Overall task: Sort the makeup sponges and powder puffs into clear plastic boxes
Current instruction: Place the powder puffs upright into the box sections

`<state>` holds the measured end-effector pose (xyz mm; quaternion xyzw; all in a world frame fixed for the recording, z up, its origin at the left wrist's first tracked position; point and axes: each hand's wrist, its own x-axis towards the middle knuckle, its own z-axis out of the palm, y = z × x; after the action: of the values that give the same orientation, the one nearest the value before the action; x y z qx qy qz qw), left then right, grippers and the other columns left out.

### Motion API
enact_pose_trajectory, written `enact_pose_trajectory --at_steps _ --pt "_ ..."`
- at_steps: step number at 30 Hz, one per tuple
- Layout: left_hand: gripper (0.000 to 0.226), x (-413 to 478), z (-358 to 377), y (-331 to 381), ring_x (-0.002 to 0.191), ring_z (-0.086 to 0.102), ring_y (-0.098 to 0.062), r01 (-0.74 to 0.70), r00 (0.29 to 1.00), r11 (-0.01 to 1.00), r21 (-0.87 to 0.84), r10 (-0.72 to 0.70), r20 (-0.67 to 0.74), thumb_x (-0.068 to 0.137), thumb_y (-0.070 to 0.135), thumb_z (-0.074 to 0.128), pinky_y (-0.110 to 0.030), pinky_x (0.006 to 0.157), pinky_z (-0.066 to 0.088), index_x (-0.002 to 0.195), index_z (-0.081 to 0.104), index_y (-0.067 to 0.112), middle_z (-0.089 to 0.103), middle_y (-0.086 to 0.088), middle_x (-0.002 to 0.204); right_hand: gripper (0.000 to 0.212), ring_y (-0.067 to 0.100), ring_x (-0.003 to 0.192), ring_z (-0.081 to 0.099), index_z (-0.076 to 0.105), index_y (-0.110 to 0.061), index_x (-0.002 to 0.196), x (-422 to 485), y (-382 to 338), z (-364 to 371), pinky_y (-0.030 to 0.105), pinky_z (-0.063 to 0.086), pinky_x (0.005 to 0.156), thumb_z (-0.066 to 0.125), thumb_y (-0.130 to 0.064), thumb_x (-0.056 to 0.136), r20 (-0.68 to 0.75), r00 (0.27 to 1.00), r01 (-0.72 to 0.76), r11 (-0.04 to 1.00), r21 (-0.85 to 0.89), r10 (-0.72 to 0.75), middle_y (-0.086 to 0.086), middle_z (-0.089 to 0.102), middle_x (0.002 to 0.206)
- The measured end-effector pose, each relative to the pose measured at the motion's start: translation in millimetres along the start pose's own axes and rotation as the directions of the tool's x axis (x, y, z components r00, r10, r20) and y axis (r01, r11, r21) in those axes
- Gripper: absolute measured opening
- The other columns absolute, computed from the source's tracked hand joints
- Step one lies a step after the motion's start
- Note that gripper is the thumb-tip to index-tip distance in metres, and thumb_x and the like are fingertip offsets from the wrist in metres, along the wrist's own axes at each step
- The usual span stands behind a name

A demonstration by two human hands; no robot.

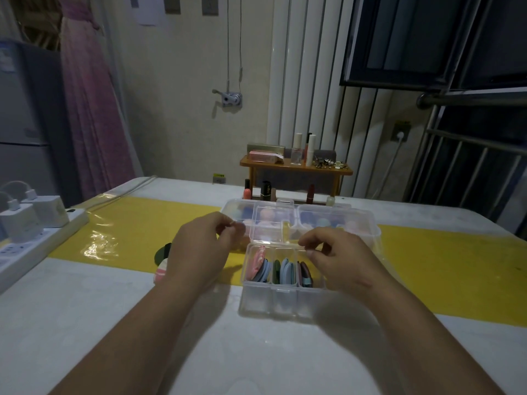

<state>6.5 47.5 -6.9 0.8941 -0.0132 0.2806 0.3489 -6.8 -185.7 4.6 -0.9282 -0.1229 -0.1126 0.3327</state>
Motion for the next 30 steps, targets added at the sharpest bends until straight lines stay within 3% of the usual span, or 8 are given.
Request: enact_pose_trajectory --at_steps 7,10,13,18,22,25,27,30 --pt "0.01 -4 8 10 0.081 0.067 -0.01 0.071 0.997 0.905 -0.419 -0.062 0.034 0.088 0.018 0.069 -0.022 0.062 0.051 0.093 0.068 0.027 0.071 0.005 0.086 0.02 0.003 0.085 0.059 0.065 -0.034 0.111 -1 -3 0 0.029 0.056 0.081 0.059 -0.022 0.097 0.008 1.0 0.018 1.0 0.0 -0.018 -0.019 0.063 0.106" --pt "0.016 -5 12 11 0.074 0.07 -0.013 0.085 0.996 0.872 -0.481 -0.06 0.068 0.086 0.014 0.071 -0.033 0.066 0.056 0.084 0.069 0.029 0.074 0.004 0.077 0.02 0.002 0.086 0.058 0.066 -0.034 0.11 -2 -6 1 0.027 0.055 0.08 0.057 -0.02 0.097 -0.01 0.999 0.045 0.999 0.011 -0.045 -0.025 0.059 0.098" --pt "0.012 -6 14 16 0.075 0.07 -0.011 0.08 0.993 0.864 -0.497 -0.025 0.117 0.086 0.013 0.071 -0.041 0.074 0.059 0.087 0.071 0.025 0.074 0.004 0.077 0.024 0.001 0.089 0.058 0.064 -0.039 0.101 -3 -10 2 0.023 0.053 0.08 0.056 -0.017 0.098 -0.022 0.997 0.074 0.993 0.093 -0.072 -0.026 0.06 0.096" --pt "0.01 -9 14 20 0.076 0.069 -0.007 0.047 0.984 0.863 -0.502 0.045 0.171 0.087 0.012 0.071 -0.038 0.075 0.059 0.09 0.071 0.022 0.074 0.007 0.077 0.03 -0.004 0.088 0.057 0.068 -0.041 0.092 -4 -15 3 0.018 0.047 0.072 0.057 -0.014 0.096 0.002 0.993 0.111 0.97 0.218 -0.114 -0.027 0.065 0.093" --pt "0.013 -11 12 21 0.078 0.063 0.0 -0.007 0.969 0.899 -0.437 0.114 0.219 0.089 0.018 0.069 -0.019 0.067 0.053 0.098 0.07 0.027 0.07 0.014 0.083 0.022 -0.001 0.081 0.056 0.069 -0.035 0.087 -6 -17 2 0.015 0.043 0.066 0.06 -0.017 0.094 -0.034 0.992 0.125 0.969 0.212 -0.121 -0.02 0.065 0.086" --pt "0.017 -11 13 20 0.079 0.059 -0.005 -0.038 0.969 0.921 -0.388 0.128 0.209 0.089 0.023 0.068 -0.021 0.068 0.051 0.106 0.071 0.028 0.066 0.017 0.09 0.019 0.009 0.081 0.059 0.071 -0.027 0.089 -7 -16 -3 0.028 0.051 0.07 0.06 -0.012 0.093 -0.125 0.989 0.106 0.953 0.283 -0.073 -0.011 0.066 0.086" --pt "0.013 -9 14 17 0.079 0.056 -0.001 -0.049 0.976 0.937 -0.345 0.117 0.181 0.089 0.023 0.068 -0.023 0.069 0.047 0.1 0.072 0.027 0.063 0.016 0.09 0.02 0.018 0.081 0.062 0.071 -0.025 0.086 -6 -14 -8 0.039 0.054 0.073 0.06 -0.008 0.091 -0.189 0.981 0.092 0.947 0.307 -0.034 -0.007 0.068 0.084" --pt "0.008 -7 14 12 0.069 0.054 0.005 -0.045 0.981 0.952 -0.302 0.1 0.169 0.088 0.021 0.069 -0.021 0.065 0.04 0.09 0.074 0.028 0.065 0.015 0.082 0.021 0.022 0.079 0.063 0.068 -0.023 0.079 -6 -11 -11 0.045 0.054 0.073 0.059 -0.006 0.086 -0.209 0.978 0.054 0.963 0.264 0.002 -0.003 0.067 0.08"
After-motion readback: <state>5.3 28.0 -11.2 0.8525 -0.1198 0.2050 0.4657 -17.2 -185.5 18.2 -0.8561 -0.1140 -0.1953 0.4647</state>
